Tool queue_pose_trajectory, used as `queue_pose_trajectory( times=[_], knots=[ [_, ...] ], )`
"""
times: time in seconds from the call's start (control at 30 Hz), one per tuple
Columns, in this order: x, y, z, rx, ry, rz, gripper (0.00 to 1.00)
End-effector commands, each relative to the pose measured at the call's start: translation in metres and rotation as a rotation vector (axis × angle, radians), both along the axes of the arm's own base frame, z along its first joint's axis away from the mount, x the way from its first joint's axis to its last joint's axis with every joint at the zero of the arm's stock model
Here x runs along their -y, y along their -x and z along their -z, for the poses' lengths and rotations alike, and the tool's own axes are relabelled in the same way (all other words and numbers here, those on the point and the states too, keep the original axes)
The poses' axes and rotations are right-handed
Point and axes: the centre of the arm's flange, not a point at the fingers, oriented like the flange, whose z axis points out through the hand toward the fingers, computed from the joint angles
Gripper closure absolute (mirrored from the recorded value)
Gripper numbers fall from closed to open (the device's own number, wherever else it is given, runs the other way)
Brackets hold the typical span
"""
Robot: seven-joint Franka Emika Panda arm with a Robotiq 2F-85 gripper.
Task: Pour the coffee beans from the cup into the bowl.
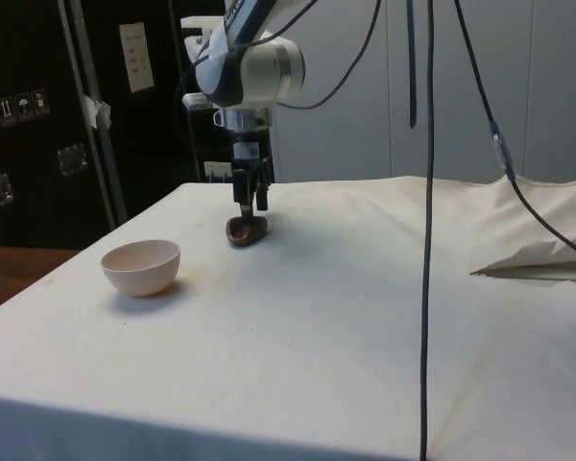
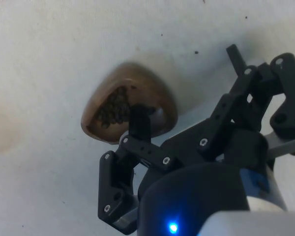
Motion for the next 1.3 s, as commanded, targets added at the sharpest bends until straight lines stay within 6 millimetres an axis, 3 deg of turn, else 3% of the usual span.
queue_pose_trajectory(
  times=[0.0, 1.27],
  knots=[
    [0.0000, -0.0004, -0.0004, 0.001, 0.000, 0.000, 0.00],
    [0.0040, -0.0017, 0.0034, 0.001, -0.002, 0.003, 0.00]
  ],
)
